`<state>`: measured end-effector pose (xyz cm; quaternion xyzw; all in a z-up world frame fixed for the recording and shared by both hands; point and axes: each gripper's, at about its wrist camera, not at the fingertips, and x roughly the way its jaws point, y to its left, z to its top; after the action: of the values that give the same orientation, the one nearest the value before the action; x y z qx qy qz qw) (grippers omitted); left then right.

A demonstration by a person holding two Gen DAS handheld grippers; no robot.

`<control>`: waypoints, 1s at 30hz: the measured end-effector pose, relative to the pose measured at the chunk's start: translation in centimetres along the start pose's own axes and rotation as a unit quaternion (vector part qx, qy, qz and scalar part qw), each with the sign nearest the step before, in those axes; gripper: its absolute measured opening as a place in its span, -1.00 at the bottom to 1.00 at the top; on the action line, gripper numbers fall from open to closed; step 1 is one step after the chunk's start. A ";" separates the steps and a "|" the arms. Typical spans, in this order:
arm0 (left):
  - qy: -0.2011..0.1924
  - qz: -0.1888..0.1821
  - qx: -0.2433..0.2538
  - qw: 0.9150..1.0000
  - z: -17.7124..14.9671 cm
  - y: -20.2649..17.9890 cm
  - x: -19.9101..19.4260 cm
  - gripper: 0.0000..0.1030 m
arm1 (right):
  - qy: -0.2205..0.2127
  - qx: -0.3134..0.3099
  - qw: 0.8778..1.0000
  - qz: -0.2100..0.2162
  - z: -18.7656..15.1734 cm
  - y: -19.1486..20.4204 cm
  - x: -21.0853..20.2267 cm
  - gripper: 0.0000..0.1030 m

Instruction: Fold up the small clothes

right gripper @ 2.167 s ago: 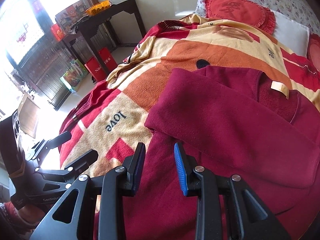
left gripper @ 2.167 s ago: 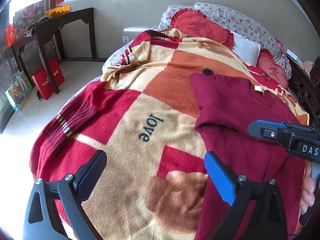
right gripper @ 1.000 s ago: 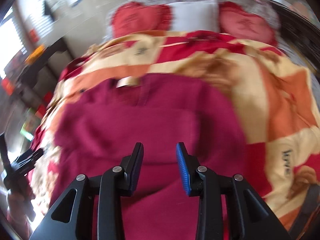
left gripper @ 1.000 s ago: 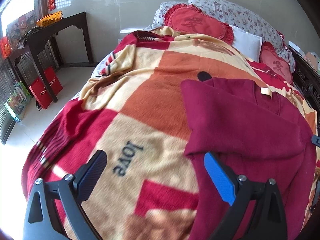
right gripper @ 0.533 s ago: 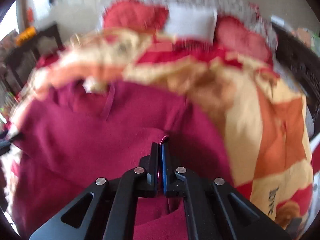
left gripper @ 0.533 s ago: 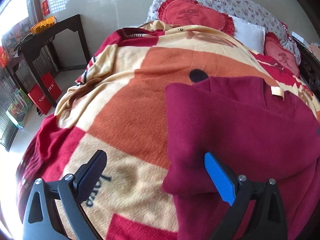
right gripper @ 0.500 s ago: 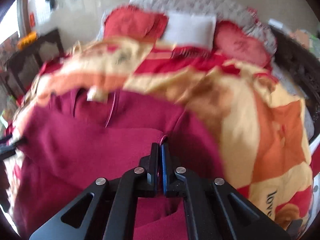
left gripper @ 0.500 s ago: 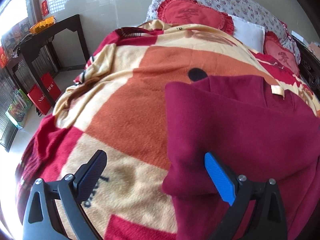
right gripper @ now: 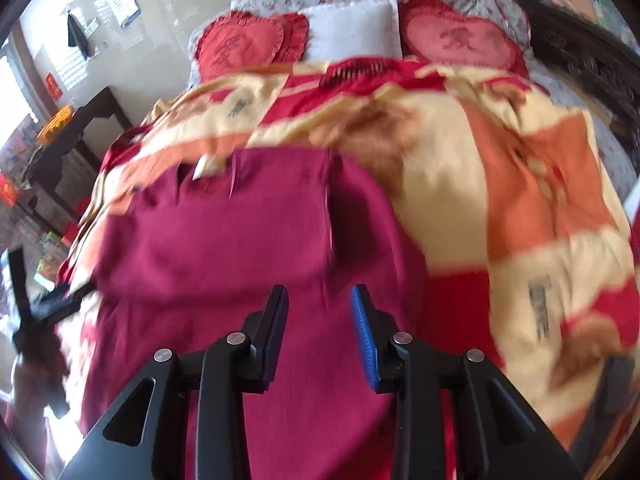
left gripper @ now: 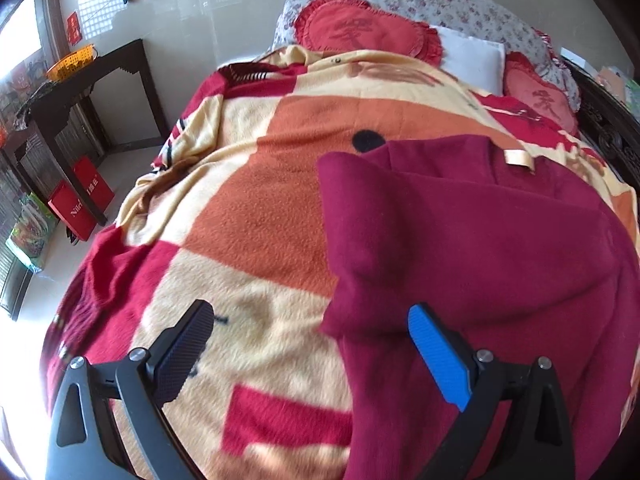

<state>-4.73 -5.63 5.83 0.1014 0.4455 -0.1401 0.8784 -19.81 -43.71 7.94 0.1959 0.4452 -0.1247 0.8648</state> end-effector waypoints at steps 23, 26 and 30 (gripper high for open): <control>-0.016 -0.026 -0.004 1.000 -2.6 1.6 -4.6 0.95 | 0.043 -0.016 0.995 0.086 -10.3 6.0 -2.1 -1.00; -0.024 -0.022 -0.024 0.999 -2.0 3.2 -4.9 0.95 | 0.000 -0.046 0.994 0.097 -6.2 8.9 -2.8 -1.00; -0.032 -0.021 -0.045 0.998 -1.2 5.2 -5.1 0.95 | -0.028 -0.089 0.989 0.115 0.4 13.8 -0.6 -1.00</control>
<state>-6.79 0.46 9.55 0.0474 0.4248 -0.1414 0.8929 -14.45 -31.57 11.83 0.1649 0.4042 0.0104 0.8996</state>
